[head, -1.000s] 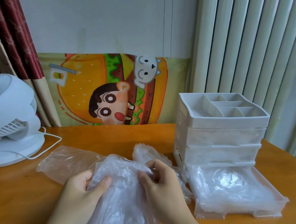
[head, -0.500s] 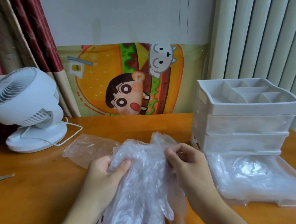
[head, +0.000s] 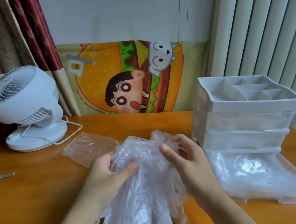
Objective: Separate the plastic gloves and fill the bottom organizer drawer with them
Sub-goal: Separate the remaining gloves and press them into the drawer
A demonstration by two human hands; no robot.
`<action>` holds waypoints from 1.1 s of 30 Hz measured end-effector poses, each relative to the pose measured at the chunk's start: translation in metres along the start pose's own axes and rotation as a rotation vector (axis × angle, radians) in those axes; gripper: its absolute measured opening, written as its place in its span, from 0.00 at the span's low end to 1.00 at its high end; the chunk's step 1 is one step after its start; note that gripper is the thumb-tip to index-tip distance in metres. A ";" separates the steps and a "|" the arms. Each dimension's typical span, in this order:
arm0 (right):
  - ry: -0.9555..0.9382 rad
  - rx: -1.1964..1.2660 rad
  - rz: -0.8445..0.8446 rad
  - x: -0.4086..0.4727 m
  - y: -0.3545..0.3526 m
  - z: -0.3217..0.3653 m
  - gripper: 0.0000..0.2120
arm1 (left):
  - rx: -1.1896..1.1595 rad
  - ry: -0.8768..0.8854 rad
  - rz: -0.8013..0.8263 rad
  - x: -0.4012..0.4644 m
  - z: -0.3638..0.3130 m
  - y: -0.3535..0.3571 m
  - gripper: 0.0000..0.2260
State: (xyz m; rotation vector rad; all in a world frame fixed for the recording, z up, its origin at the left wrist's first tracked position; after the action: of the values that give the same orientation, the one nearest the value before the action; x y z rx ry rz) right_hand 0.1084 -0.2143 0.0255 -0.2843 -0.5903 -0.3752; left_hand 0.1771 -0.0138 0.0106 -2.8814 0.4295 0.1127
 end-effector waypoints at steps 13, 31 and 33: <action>-0.159 -0.503 0.107 -0.011 0.030 0.029 0.15 | -0.029 0.142 -0.010 -0.005 -0.010 0.004 0.05; 0.201 0.131 0.007 -0.008 0.012 -0.001 0.06 | -0.122 0.076 0.042 -0.004 -0.006 0.006 0.10; 0.181 0.050 0.004 -0.006 0.007 0.001 0.08 | -0.135 0.075 0.042 -0.003 -0.006 0.005 0.10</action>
State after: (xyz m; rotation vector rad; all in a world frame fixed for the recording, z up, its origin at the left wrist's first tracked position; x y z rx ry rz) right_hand 0.1062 -0.2067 0.0214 -0.2015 -0.4205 -0.3771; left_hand 0.1727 -0.0184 0.0157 -3.0173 0.5158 0.0424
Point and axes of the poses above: each hand's wrist, its own x-axis towards the middle knuckle, its own y-axis out of the palm, z = x × y, the point moved 10 cm from there along x, towards the middle knuckle, and after that the axes turned 14 degrees about -y, right-handed, at the moved point
